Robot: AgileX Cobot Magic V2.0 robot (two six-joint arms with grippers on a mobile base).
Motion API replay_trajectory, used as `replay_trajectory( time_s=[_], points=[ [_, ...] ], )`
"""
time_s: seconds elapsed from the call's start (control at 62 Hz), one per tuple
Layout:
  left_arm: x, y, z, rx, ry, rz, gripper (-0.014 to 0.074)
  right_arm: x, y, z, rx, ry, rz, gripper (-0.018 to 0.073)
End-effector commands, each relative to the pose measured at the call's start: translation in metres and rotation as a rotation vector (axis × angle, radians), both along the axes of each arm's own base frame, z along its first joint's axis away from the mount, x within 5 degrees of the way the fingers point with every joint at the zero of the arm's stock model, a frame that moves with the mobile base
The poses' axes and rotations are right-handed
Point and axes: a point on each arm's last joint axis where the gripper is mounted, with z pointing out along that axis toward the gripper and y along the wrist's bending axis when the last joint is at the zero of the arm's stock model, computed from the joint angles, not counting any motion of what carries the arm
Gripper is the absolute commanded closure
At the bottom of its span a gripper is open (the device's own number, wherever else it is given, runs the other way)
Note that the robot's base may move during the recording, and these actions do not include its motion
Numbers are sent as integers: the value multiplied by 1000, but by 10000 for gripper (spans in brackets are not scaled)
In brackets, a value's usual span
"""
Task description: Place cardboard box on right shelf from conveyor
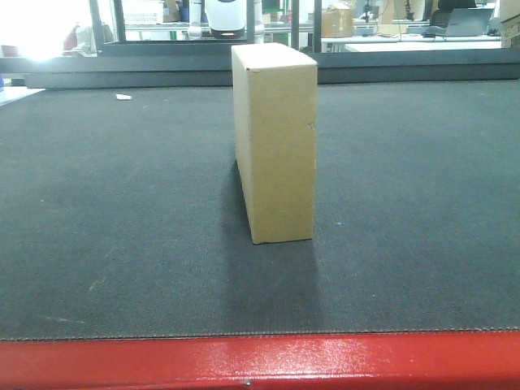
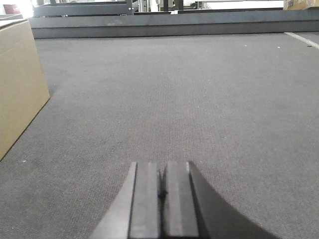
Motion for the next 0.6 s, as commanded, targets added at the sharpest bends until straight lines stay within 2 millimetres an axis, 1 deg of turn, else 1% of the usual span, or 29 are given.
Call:
replay_trajectory(
  time_s=[0.0,0.58],
  points=[
    [-1,0,6,-13,-90,1,713,-1,-1,10,4,-109,-7,500],
    [-1,0,6,-13,-90,1,713,-1,-1,10,4,-109,-7,500]
  ],
)
